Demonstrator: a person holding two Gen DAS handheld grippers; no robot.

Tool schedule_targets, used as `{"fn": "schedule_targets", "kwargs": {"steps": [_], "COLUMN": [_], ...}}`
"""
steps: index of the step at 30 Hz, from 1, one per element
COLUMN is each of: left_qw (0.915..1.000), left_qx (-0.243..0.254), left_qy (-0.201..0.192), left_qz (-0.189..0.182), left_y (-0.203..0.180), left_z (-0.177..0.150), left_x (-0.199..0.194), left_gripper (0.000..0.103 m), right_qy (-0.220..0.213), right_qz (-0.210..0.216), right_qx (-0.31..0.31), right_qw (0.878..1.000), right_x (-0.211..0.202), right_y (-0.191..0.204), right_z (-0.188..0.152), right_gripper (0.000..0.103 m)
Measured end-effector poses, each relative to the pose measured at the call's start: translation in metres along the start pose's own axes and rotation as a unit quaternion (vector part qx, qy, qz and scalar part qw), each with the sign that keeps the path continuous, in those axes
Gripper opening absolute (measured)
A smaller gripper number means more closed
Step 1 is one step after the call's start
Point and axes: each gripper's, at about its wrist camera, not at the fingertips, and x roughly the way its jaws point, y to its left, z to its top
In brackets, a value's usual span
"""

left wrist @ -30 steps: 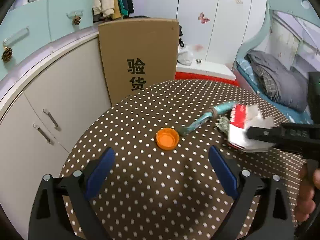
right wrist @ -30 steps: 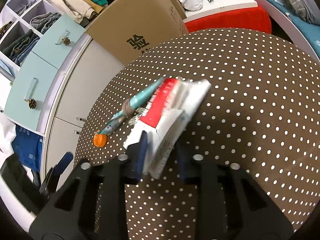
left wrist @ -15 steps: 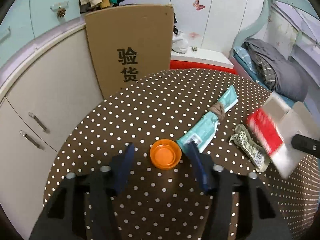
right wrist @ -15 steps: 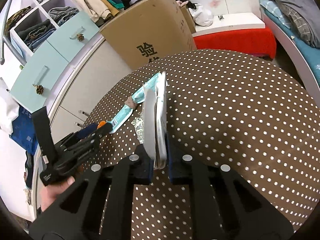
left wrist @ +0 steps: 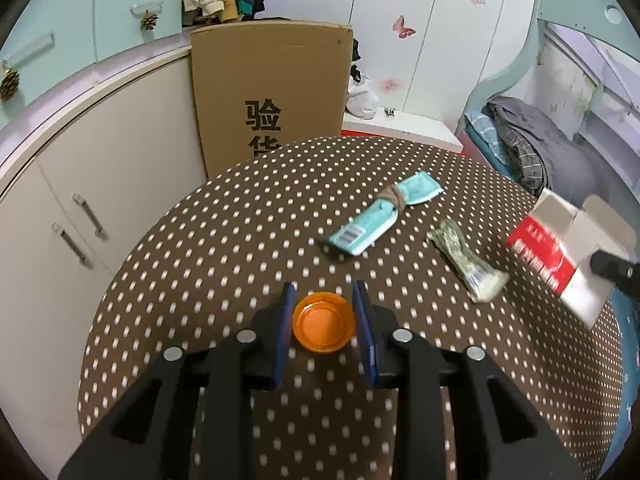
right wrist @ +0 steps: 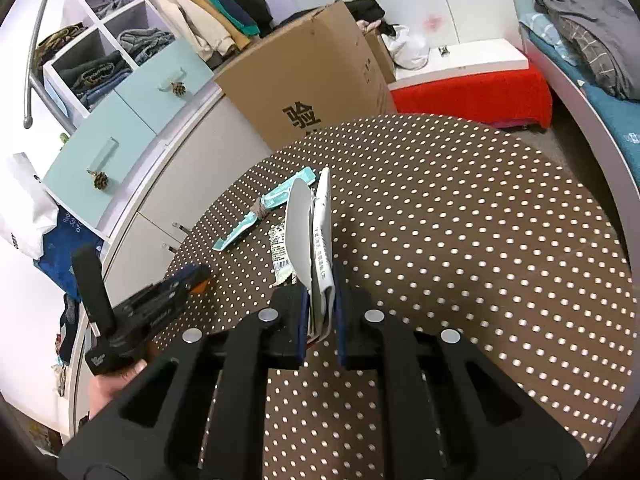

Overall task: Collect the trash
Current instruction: 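Grasp the white-red paper packet with the right gripper while the left grasps the orange cap, then carry the paper packet and orange cap over the wastebasket and open both grippers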

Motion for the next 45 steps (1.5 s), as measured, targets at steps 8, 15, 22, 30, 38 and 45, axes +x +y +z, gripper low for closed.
{"fn": "schedule_targets", "kwargs": {"steps": [8,15,22,30,38,45], "left_qw": [0.9998,0.9974,0.9912,0.9828,0.9739,0.9664], "left_qx": [0.008,0.044,0.083,0.116,0.149,0.177], "left_qy": [-0.015,-0.042,-0.066,-0.079,-0.074,-0.062], "left_qz": [-0.009,-0.039,-0.08,-0.12,-0.154,-0.175], "left_y": [-0.019,-0.067,-0.13,-0.196,-0.253,-0.3], "left_z": [-0.014,-0.006,0.006,0.014,0.014,0.011], "left_x": [-0.036,-0.066,-0.089,-0.101,-0.099,-0.088], "left_gripper": [0.028,0.028,0.028,0.028,0.028,0.028], "right_qy": [-0.033,-0.078,-0.132,-0.188,-0.192,-0.137], "right_qz": [0.005,0.004,-0.014,-0.06,-0.124,-0.165], "right_qx": [-0.01,-0.012,0.004,0.042,0.106,0.179], "right_qw": [0.999,0.997,0.991,0.979,0.968,0.96], "right_x": [-0.04,-0.091,-0.15,-0.215,-0.245,-0.212], "right_y": [-0.01,-0.028,-0.065,-0.125,-0.201,-0.276], "right_z": [-0.004,-0.003,0.004,0.001,-0.019,-0.047], "right_gripper": [0.011,0.011,0.011,0.011,0.011,0.011]}}
